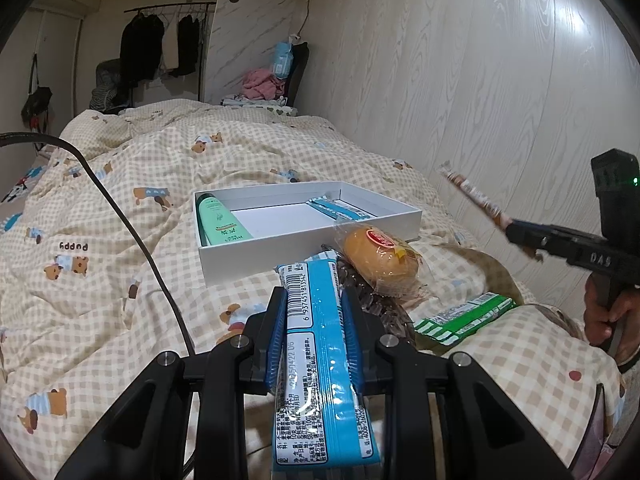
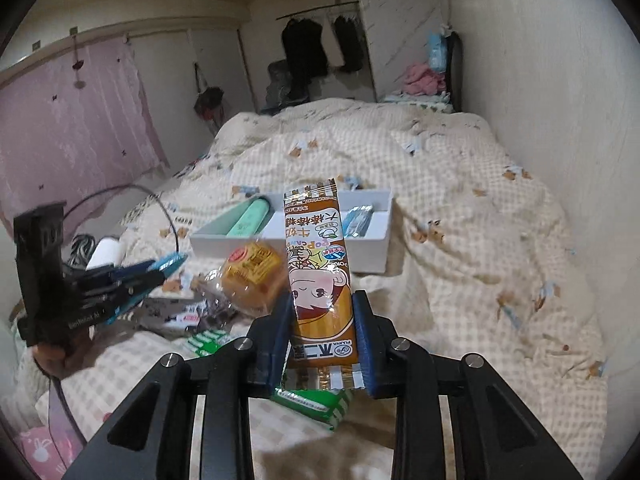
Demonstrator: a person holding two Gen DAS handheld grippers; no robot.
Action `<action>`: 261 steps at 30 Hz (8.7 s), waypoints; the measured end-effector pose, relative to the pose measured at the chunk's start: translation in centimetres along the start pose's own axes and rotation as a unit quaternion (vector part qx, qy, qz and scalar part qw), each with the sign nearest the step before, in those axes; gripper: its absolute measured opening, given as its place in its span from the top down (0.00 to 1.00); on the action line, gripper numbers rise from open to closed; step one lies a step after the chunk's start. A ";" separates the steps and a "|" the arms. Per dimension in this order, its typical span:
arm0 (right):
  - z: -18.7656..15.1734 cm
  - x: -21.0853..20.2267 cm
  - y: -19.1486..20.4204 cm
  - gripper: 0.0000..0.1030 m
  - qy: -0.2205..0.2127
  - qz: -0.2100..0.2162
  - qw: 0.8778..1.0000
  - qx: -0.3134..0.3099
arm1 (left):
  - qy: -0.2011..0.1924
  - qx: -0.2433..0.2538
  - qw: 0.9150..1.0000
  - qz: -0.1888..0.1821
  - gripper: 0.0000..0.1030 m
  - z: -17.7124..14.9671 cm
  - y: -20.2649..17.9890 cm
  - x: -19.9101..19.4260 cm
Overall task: Organize objects
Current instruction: 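Grasp the brown cartoon-printed bar with the right tool and lift it, then carry the blue-and-white bar and brown bar toward the white box with both tools, then lower the blue-and-white bar into the box with the left tool while the right tool places the brown bar, then open both tools and withdraw them from the white box, then move both tools toward the cow-print bar and green stick pack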
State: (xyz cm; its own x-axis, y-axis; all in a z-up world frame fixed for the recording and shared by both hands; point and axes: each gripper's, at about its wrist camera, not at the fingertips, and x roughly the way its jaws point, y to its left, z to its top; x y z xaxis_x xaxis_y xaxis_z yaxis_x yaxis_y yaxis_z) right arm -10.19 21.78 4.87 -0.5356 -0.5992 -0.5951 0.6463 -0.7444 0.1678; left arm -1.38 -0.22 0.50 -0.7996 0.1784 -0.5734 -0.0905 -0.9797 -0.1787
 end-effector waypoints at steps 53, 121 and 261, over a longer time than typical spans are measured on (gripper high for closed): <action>-1.6 0.6 -1.0 0.69 -0.039 0.123 0.984 0.122 | -0.012 0.005 1.000 0.001 0.71 -0.1 -0.3 -0.5; 8.1 10.7 -1.2 0.69 -0.072 0.092 0.989 0.086 | -0.037 -0.153 0.987 0.026 0.72 13.0 5.3 8.1; -3.0 1.8 2.2 0.14 -0.042 0.124 0.990 0.043 | -0.021 0.072 0.996 0.052 0.02 -1.4 -1.3 -2.2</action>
State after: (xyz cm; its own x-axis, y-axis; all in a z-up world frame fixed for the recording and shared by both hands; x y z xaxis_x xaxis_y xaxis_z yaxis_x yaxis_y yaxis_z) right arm -8.08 19.98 1.80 -0.4122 -0.7865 -0.4598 0.7165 -0.5916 0.3697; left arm 1.33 0.79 0.87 -0.8335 0.0741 -0.5475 -0.0878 -0.9961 -0.0011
